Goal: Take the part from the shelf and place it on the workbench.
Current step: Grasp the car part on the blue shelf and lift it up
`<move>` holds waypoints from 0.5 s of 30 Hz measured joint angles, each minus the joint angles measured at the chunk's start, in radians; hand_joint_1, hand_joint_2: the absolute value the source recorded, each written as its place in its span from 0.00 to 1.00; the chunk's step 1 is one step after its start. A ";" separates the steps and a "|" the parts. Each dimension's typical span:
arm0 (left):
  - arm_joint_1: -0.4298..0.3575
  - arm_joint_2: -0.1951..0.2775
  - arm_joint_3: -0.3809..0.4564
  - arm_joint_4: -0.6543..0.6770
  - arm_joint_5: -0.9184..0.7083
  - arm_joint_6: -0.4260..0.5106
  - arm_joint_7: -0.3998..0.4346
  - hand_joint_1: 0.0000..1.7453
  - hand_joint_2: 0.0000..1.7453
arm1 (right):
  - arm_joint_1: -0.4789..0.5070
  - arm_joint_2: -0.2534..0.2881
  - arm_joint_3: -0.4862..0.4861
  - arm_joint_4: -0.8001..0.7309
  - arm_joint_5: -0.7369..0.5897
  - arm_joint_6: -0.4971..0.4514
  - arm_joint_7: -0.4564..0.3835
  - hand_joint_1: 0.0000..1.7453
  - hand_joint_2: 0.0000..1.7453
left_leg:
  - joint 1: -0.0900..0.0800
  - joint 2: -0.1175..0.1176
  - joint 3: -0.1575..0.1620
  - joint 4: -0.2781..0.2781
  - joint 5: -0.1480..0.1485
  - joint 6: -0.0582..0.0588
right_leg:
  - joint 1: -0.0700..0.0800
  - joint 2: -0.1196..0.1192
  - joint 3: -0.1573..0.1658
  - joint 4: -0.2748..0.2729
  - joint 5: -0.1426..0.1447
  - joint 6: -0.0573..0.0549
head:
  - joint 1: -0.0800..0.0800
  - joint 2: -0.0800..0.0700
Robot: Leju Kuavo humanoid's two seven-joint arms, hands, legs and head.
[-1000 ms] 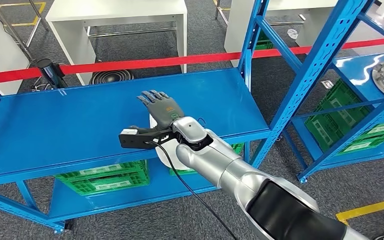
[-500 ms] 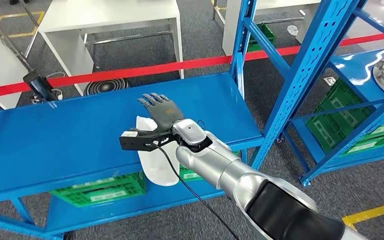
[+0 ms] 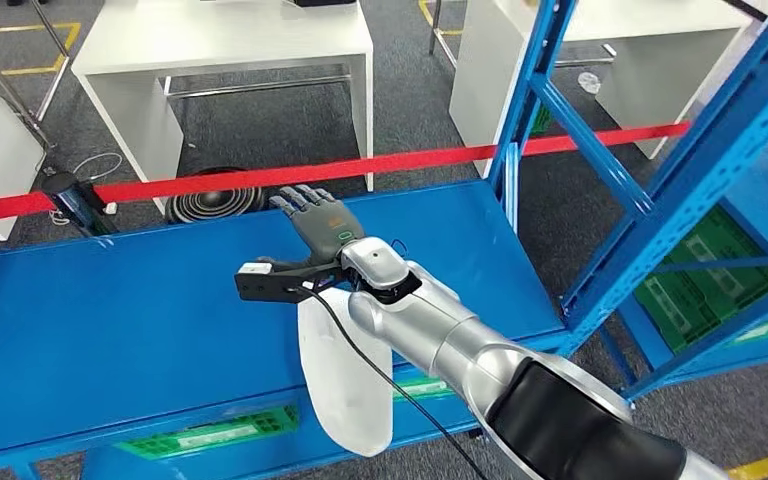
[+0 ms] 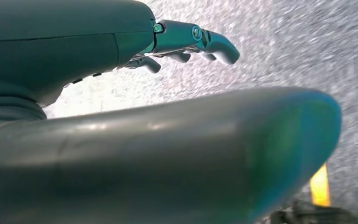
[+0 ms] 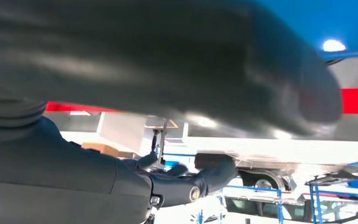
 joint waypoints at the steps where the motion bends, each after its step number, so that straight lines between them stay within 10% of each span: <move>1: 0.000 0.000 0.000 0.000 0.000 0.000 0.000 0.00 0.00 | 0.000 0.000 0.000 0.000 0.000 0.000 0.000 0.00 0.00 | -0.001 -0.002 0.013 0.000 -0.013 0.004 | 0.000 -0.001 -0.054 0.052 -0.025 0.002 | 0.000 0.000; 4: 0.005 0.001 0.001 0.000 0.000 0.000 0.000 0.00 0.00 | 0.009 -0.002 0.000 0.004 0.000 0.001 0.002 0.00 0.00 | -0.006 -0.008 0.058 -0.001 -0.051 0.007 | 0.005 -0.001 -0.164 0.080 -0.113 -0.004 | 0.001 0.000; 6: 0.006 0.000 0.001 0.000 0.000 0.000 0.000 0.00 0.00 | 0.010 -0.002 0.000 0.006 -0.002 0.003 0.002 0.00 0.00 | -0.011 -0.010 0.090 -0.001 -0.070 0.007 | 0.015 -0.001 -0.175 -0.016 -0.056 -0.025 | 0.003 0.000; 10: 0.003 -0.009 0.001 0.001 0.005 0.005 0.001 0.00 0.00 | -0.003 -0.004 0.000 0.008 -0.023 0.046 -0.011 0.00 1.00 | -0.013 -0.022 0.126 -0.006 -0.095 -0.008 | 0.041 0.019 -0.145 -0.175 0.143 -0.067 | 0.002 0.000; 15: -0.004 -0.004 0.001 0.000 -0.003 0.006 0.013 0.00 0.00 | -0.032 -0.002 0.000 0.009 -0.084 0.198 -0.119 0.00 1.00 | -0.014 -0.016 0.062 0.108 -0.084 -0.038 | 0.028 0.017 -0.099 -0.221 0.158 -0.073 | 0.003 0.000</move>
